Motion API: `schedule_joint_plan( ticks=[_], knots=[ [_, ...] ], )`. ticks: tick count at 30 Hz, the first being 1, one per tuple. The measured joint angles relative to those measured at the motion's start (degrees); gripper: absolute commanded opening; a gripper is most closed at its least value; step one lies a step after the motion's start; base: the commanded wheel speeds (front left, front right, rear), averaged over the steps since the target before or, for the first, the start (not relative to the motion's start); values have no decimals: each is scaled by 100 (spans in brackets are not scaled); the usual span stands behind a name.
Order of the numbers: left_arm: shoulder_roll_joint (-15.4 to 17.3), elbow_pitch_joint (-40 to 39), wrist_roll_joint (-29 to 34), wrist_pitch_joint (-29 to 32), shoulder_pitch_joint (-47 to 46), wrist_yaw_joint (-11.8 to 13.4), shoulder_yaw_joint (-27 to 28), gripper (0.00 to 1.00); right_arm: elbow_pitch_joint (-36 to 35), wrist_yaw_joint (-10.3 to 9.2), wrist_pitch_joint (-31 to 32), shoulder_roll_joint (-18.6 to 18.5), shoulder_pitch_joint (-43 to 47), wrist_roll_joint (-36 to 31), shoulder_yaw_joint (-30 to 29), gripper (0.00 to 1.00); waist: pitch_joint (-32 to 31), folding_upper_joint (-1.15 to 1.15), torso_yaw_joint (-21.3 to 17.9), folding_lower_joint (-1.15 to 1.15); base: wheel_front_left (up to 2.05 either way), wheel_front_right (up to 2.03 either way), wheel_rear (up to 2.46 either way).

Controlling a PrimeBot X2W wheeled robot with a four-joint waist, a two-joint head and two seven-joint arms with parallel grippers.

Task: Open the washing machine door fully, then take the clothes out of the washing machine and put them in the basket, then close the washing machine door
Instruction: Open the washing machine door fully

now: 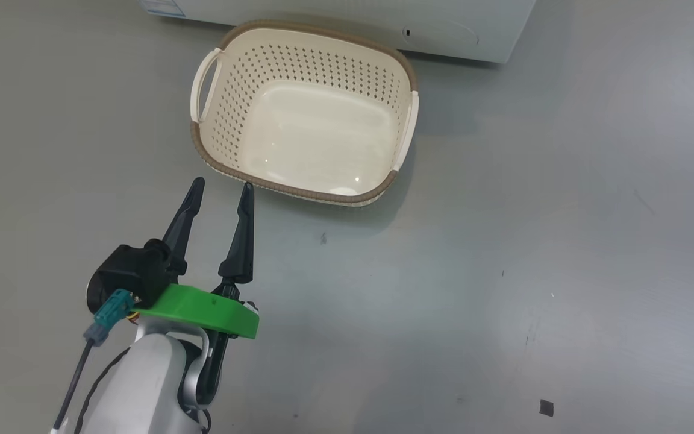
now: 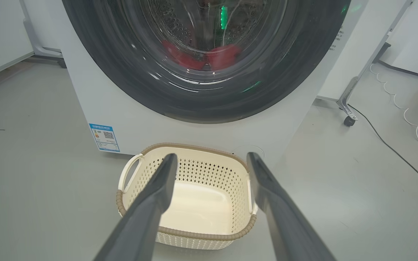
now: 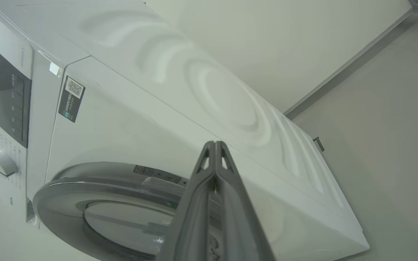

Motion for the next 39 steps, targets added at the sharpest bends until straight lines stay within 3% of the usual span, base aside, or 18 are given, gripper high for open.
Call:
schedule_joint_plan(
  ticks=[9,18,27,39],
  knots=[
    [-18,-73,-201,0,-229,0,-48,100,211,-91,531,-267,-999,-135,470,0,401,0,269,0,0,0,0],
    [-37,-99,-321,-1,-415,-1,-187,100,615,-187,894,-176,-1735,-124,725,0,741,0,522,0,0,0,0],
    [-54,-102,-513,0,-523,-1,-260,100,1143,-287,1170,160,-2184,335,580,0,969,0,744,0,0,0,0],
    [-63,-116,-594,-1,-524,-1,-310,100,1725,-339,1436,192,-2844,549,421,0,1089,0,879,0,0,0,0]
  ],
)
